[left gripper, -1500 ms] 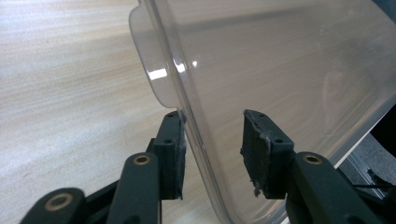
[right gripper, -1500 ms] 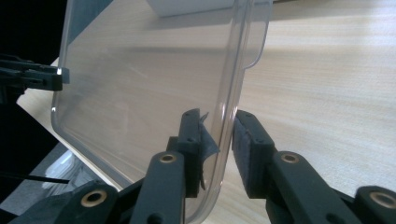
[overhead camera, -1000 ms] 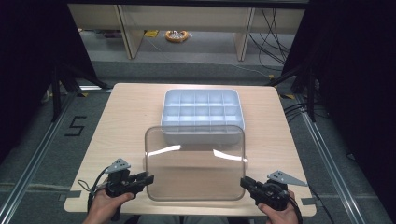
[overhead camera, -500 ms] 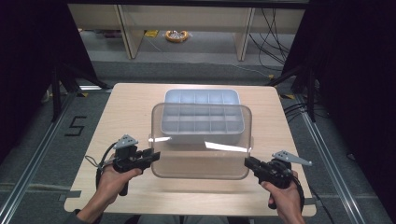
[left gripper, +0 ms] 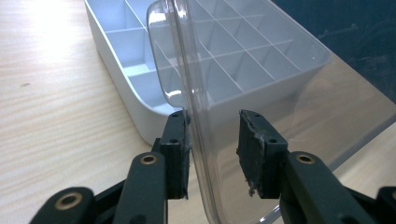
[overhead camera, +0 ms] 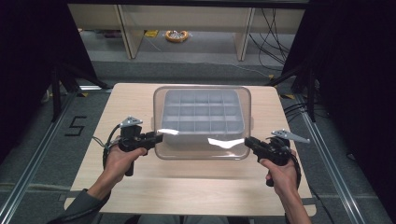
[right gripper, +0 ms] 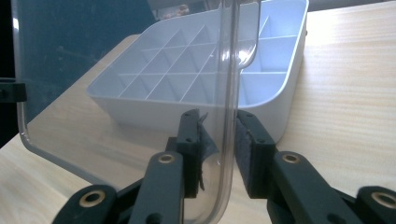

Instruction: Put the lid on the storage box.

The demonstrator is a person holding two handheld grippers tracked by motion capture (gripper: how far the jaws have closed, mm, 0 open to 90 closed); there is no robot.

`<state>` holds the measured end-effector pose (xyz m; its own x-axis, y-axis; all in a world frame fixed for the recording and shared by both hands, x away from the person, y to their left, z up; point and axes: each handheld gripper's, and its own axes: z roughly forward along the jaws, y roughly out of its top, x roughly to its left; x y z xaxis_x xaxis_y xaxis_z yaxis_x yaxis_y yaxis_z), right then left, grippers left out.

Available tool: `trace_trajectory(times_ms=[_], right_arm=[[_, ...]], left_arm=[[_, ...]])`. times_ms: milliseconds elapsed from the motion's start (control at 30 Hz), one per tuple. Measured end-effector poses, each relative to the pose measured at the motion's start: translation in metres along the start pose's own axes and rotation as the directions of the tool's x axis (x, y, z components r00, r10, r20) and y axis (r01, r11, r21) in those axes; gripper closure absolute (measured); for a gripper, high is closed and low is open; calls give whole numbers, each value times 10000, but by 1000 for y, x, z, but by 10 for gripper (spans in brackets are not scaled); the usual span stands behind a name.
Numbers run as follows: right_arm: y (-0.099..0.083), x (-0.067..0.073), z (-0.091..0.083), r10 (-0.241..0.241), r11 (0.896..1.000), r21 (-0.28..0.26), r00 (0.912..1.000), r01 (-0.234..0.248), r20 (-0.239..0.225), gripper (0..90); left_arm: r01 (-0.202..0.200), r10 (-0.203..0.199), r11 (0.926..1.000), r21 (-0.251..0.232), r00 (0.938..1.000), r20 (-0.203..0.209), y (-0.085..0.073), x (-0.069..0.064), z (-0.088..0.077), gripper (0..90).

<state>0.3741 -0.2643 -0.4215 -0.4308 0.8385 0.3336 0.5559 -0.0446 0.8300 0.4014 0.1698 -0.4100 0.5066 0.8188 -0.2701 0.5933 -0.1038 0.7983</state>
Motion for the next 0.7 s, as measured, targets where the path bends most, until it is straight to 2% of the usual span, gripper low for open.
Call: trace_trajectory(times_ms=[33,67,100,133,167,200,233,267,300,333,433,500,567,600,633,667,700], right_arm=[[1,1,2,204,9998,-48,9998,-204,69,734],[3,-1,3,34,10000,-52,10000,-34,60,732],[4,1,4,337,9994,55,9991,-339,251,731],[6,-1,5,226,9997,-26,9995,-225,229,731],[8,-1,7,399,9992,-23,9990,-398,207,730],[10,-4,8,161,9998,-90,9996,-159,241,730],[13,-5,10,116,9999,-83,9994,-113,311,729],[15,-3,10,457,9990,-47,9985,-456,310,728],[17,-6,13,144,9998,-141,9992,-139,376,728],[20,-8,14,59,9998,-207,9994,-52,342,728],[29,-6,18,324,9993,-205,9979,-313,563,727],[37,-8,22,240,9993,-284,9984,-226,508,727],[42,-7,25,439,9988,-248,9974,-426,565,726],[45,-11,28,57,9994,-350,9981,-36,612,725],[48,-11,30,200,9994,-279,9977,-182,644,724],[49,-13,32,140,9996,-241,9971,-122,742,723],[51,-11,33,426,9990,-128,9958,-417,816,722]], left_arm=[[53,-53,10000,-50,10000,-34,2,0,2,635],[-19,20,10000,53,9999,-101,4,1,2,634],[36,-35,10000,19,10000,-67,6,1,4,633],[77,-77,9999,-73,9999,-125,8,1,6,633],[-54,55,10000,64,9999,-120,10,3,6,633],[124,-126,9999,-69,9998,-166,12,2,9,633],[85,-85,10000,-7,9998,-180,15,2,10,632],[151,-153,9998,-109,9997,-198,17,2,12,632],[145,-147,9999,-84,9996,-220,19,3,14,632],[76,-75,10000,22,9996,-260,22,5,14,631],[289,-294,9995,-153,9992,-285,28,7,21,628],[362,-369,9992,-196,9987,-352,33,10,25,626],[285,-290,9995,-118,9987,-413,37,13,28,624],[401,-410,9990,-211,9982,-431,40,14,31,623],[389,-398,9990,-209,9980,-485,41,15,33,622],[392,-399,9991,-152,9979,-504,44,16,34,621],[421,-431,9989,-200,9976,-542,46,17,37,619]])
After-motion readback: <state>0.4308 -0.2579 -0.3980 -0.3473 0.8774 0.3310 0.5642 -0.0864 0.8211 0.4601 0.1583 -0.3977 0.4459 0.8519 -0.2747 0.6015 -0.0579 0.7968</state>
